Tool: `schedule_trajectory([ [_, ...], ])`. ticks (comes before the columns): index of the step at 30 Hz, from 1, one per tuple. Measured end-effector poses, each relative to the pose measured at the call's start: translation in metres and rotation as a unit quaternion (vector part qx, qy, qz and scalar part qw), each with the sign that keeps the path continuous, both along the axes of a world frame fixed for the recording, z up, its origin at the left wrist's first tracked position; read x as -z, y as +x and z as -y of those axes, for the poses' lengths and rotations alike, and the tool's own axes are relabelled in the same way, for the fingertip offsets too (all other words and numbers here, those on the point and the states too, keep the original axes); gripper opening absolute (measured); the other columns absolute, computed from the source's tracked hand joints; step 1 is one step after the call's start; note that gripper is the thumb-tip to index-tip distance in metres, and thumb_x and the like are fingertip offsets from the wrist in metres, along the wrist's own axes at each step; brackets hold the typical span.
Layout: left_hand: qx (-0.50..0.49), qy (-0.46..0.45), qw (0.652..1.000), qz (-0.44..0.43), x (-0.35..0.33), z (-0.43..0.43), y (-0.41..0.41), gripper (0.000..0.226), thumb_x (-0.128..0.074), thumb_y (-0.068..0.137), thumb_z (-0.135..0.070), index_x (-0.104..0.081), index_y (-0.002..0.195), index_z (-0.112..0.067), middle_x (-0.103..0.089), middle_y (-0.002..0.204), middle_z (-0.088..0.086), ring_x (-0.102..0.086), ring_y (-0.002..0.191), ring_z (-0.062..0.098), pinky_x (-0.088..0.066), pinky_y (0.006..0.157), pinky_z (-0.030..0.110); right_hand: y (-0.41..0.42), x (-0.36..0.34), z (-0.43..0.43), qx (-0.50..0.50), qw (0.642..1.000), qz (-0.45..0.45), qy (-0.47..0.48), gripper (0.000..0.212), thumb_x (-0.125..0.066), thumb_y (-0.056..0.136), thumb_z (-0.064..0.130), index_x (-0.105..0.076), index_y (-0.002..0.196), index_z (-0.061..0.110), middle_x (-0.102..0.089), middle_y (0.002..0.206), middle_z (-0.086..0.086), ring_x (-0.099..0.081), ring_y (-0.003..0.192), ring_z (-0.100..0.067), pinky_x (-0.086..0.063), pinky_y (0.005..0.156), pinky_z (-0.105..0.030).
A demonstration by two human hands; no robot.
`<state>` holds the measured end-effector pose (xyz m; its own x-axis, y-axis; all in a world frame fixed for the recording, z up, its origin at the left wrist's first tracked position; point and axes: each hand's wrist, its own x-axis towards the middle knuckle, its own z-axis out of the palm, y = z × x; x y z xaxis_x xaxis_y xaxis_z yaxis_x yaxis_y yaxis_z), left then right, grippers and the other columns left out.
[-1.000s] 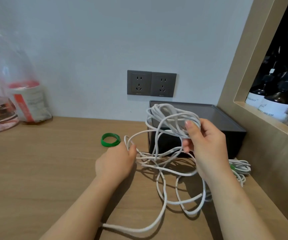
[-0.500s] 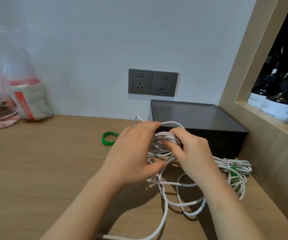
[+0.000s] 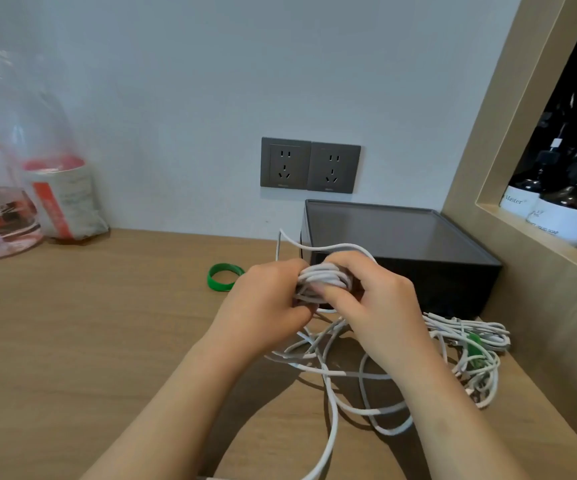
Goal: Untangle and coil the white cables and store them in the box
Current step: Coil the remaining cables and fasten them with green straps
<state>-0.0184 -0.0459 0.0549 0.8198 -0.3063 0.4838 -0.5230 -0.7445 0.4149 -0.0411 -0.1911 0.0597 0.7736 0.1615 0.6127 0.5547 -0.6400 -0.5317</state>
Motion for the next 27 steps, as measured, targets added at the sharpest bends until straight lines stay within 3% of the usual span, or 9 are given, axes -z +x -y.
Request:
schedule_trajectory([
  [4,-0.028,-0.114,0.993,-0.026,0.003,-0.004,0.004,0.008,-0.066,0.082,-0.017,-0.063,0.089,-0.019,-0.062,0.073,-0.01,-0.058,0.07,0.009,-0.041,0.061,0.011,0.001,0.001,-0.01,0.022,0.974,-0.152,0.17,0.043,-0.061,0.088,0.028,-0.042,0.125,0.038,-0.054,0.109,0.022,-0.053,0.088,0.018,-0.047,0.074,-0.007],
  [7,-0.083,-0.243,0.965,-0.047,-0.001,-0.012,0.005,0.009,-0.067,0.079,-0.014,-0.06,0.075,-0.018,-0.064,0.063,-0.004,-0.061,0.063,0.015,-0.047,0.065,0.025,0.002,0.007,-0.021,-0.011,0.924,-0.258,0.282,0.026,-0.053,0.092,0.013,-0.046,0.114,0.025,-0.062,0.109,0.005,-0.064,0.09,-0.007,-0.054,0.088,-0.035],
  [9,-0.087,-0.349,0.929,-0.085,-0.004,-0.017,0.005,0.005,-0.066,0.079,-0.009,-0.064,0.076,-0.013,-0.068,0.068,0.008,-0.062,0.062,0.019,-0.049,0.062,0.03,-0.003,0.011,-0.029,-0.05,0.92,-0.311,0.233,0.02,-0.051,0.09,0.01,-0.048,0.104,0.024,-0.063,0.098,-0.001,-0.064,0.09,-0.017,-0.054,0.085,-0.037],
  [12,-0.034,-0.495,0.853,-0.16,-0.007,-0.017,0.002,0.009,-0.06,0.086,-0.002,-0.065,0.08,-0.006,-0.07,0.069,0.012,-0.063,0.064,0.02,-0.052,0.062,0.031,-0.007,0.02,-0.037,-0.132,0.928,-0.347,0.033,0.019,-0.06,0.087,0.027,-0.049,0.101,0.031,-0.058,0.101,0.008,-0.057,0.096,-0.009,-0.049,0.088,-0.031],
  [16,0.011,-0.604,0.767,-0.215,-0.007,-0.02,0.005,0.019,-0.051,0.091,0.0,-0.056,0.072,-0.002,-0.06,0.056,0.006,-0.06,0.051,0.016,-0.054,0.062,0.035,-0.001,0.021,-0.032,-0.104,0.945,-0.293,-0.105,0.027,-0.054,0.09,0.043,-0.06,0.088,0.016,-0.056,0.075,0.004,-0.056,0.075,-0.014,-0.045,0.071,-0.032],
  [19,0.033,-0.688,0.688,-0.23,-0.011,-0.024,0.006,0.016,-0.052,0.091,-0.001,-0.056,0.076,-0.003,-0.059,0.052,0.002,-0.06,0.047,0.011,-0.058,0.055,0.029,0.004,0.013,-0.012,-0.043,0.963,-0.248,-0.093,0.033,-0.049,0.093,0.041,-0.061,0.08,0.013,-0.051,0.065,0.006,-0.048,0.062,-0.008,-0.036,0.06,-0.027],
  [22,0.057,-0.723,0.637,-0.261,-0.011,-0.025,0.005,0.012,-0.051,0.091,-0.004,-0.061,0.088,-0.009,-0.058,0.051,-0.001,-0.058,0.044,0.009,-0.058,0.054,0.028,0.009,0.01,0.011,-0.012,0.954,-0.281,-0.108,0.029,-0.049,0.093,0.04,-0.064,0.085,0.017,-0.061,0.076,-0.001,-0.057,0.074,-0.013,-0.042,0.067,-0.031],
  [25,0.065,-0.721,0.631,-0.28,-0.008,-0.028,0.008,0.002,-0.06,0.083,-0.015,-0.062,0.084,-0.014,-0.05,0.049,-0.004,-0.05,0.042,0.007,-0.055,0.05,0.024,0.011,0.006,0.029,-0.015,0.939,-0.338,-0.064,0.016,-0.052,0.094,0.034,-0.067,0.093,0.03,-0.066,0.08,0.006,-0.062,0.083,-0.008,-0.047,0.078,-0.028],
  [27,0.057,-0.702,0.648,-0.29,-0.003,-0.031,0.011,0.015,-0.067,0.069,-0.023,-0.056,0.07,-0.012,-0.047,0.048,-0.003,-0.048,0.041,0.006,-0.053,0.049,0.024,0.012,0.004,0.037,-0.019,0.932,-0.36,0.027,0.012,-0.057,0.092,0.027,-0.066,0.093,0.035,-0.068,0.087,0.01,-0.061,0.088,-0.003,-0.046,0.079,-0.022],
])
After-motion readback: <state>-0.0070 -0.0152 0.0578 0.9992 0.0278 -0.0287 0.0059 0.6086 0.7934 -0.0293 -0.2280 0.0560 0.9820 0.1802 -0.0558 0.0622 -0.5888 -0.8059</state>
